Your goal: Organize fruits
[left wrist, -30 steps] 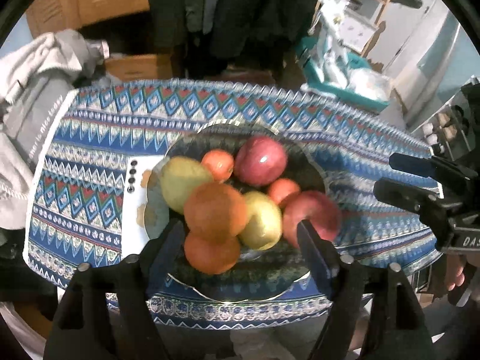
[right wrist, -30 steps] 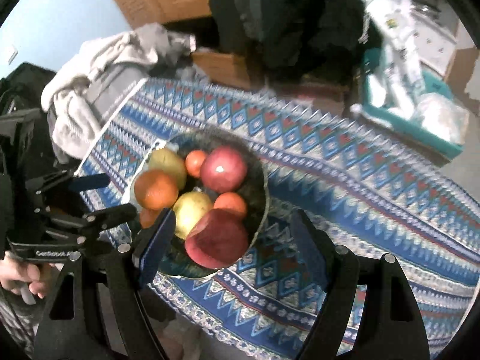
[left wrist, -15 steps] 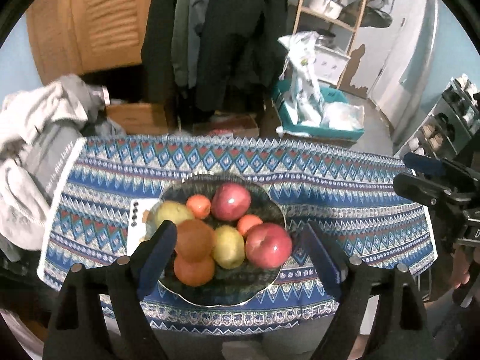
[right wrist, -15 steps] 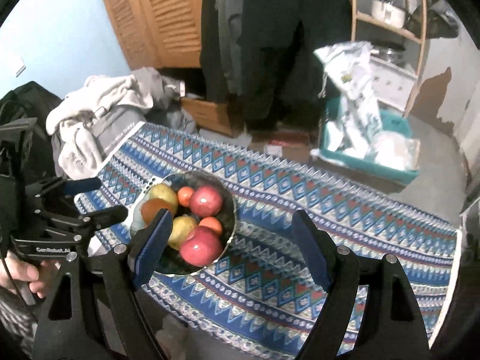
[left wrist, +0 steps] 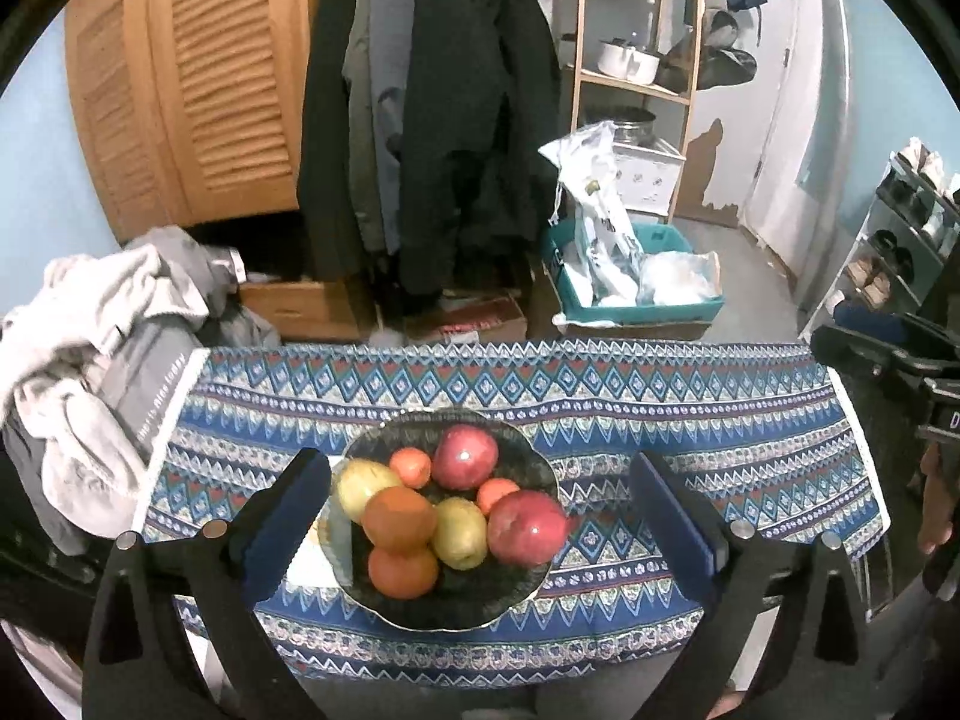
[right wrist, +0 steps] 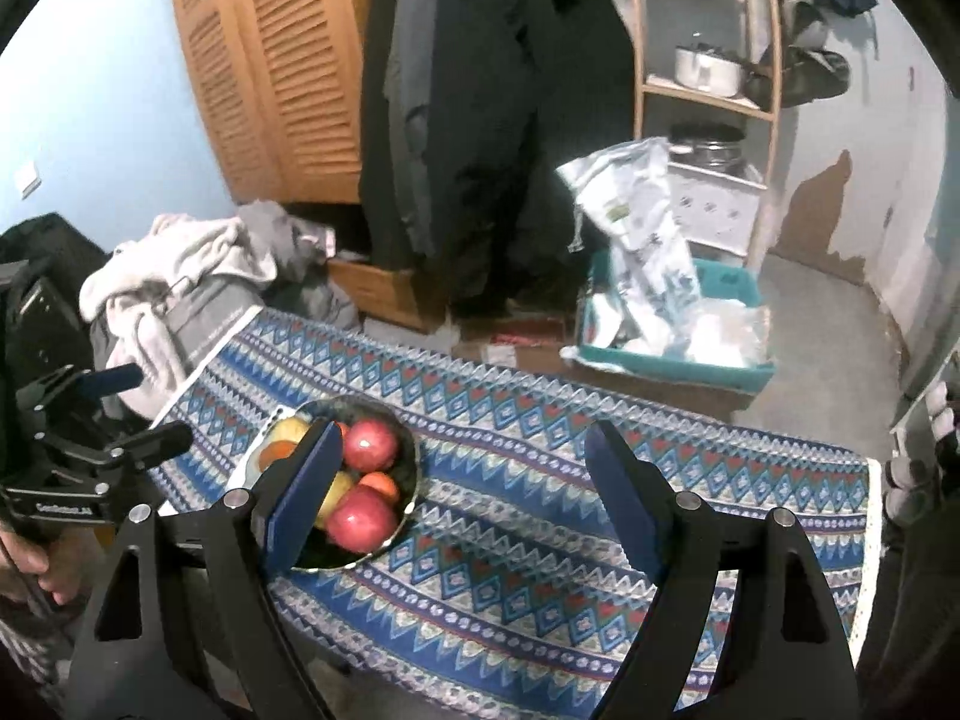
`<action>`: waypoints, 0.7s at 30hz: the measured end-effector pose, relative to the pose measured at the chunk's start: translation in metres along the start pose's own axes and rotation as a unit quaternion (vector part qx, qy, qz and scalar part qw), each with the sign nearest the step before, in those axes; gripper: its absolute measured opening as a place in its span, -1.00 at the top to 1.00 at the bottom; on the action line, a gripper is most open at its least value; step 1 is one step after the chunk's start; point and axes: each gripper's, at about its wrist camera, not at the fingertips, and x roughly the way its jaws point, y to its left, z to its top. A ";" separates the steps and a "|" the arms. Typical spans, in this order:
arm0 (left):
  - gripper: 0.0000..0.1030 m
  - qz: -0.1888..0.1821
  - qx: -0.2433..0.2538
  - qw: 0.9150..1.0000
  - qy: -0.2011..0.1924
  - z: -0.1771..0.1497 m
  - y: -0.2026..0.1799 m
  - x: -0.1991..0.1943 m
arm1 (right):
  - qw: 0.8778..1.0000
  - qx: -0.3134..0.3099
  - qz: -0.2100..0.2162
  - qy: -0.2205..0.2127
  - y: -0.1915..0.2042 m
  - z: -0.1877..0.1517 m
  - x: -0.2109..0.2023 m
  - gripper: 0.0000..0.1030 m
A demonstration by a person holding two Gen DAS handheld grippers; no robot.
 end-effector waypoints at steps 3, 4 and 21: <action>-0.98 0.006 0.004 1.000 -0.014 0.000 -0.004 -0.005 | 1.000 0.008 -0.008 -0.007 -0.010 -0.001 -0.006 -0.59; -0.98 0.011 0.005 1.000 -0.016 0.001 -0.005 -0.005 | 1.000 0.010 -0.010 -0.009 -0.013 -0.002 -0.008 -0.59; -0.98 0.040 0.010 0.999 -0.012 0.004 -0.015 -0.003 | 0.999 0.025 -0.026 0.005 -0.035 -0.016 -0.005 -0.59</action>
